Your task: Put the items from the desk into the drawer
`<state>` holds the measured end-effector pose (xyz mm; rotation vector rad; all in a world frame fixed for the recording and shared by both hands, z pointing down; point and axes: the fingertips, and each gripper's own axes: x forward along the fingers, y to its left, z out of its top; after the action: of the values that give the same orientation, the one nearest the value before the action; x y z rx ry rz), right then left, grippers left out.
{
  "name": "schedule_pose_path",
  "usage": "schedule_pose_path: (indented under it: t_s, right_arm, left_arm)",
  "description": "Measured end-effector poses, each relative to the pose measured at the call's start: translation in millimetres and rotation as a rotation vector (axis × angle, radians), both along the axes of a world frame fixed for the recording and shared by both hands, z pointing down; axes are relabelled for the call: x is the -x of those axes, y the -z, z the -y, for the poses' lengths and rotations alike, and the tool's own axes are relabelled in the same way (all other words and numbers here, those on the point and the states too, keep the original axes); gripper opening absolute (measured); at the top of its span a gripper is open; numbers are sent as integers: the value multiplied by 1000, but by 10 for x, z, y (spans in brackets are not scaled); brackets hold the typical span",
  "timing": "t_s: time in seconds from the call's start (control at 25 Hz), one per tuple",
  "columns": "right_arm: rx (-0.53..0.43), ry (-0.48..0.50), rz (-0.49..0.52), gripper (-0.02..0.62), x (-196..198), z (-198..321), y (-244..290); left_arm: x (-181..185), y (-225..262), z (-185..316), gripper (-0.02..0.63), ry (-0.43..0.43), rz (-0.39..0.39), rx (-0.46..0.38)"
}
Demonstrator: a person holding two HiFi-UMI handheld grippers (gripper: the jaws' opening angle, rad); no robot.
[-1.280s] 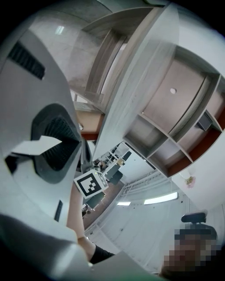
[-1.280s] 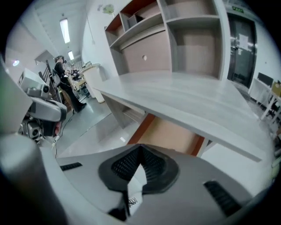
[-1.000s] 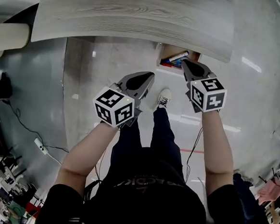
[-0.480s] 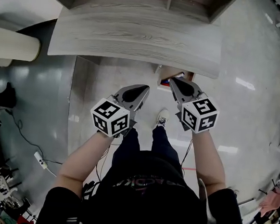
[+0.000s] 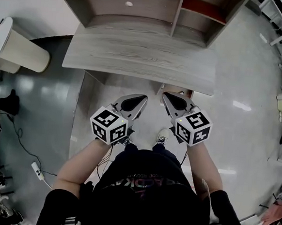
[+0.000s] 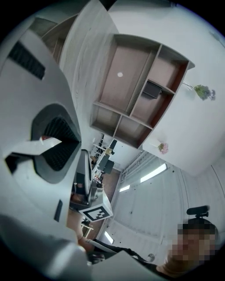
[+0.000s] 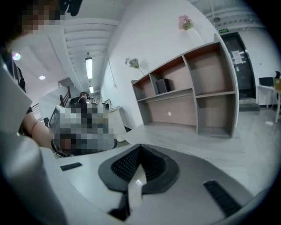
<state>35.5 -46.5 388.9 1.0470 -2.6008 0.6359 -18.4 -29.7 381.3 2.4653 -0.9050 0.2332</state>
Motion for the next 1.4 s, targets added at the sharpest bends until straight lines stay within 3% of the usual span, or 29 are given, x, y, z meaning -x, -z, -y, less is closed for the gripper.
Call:
schedule_pose_path:
  t_s: [0.52,1.4]
  right_arm:
    - [-78,60,38,17,456,-203,374]
    - [-39,46,15,17,432,-264,267]
  left_arm:
    - [176,265,-84,3,-35,25,-70]
    - [163,237,-67,5,-42,1,-58]
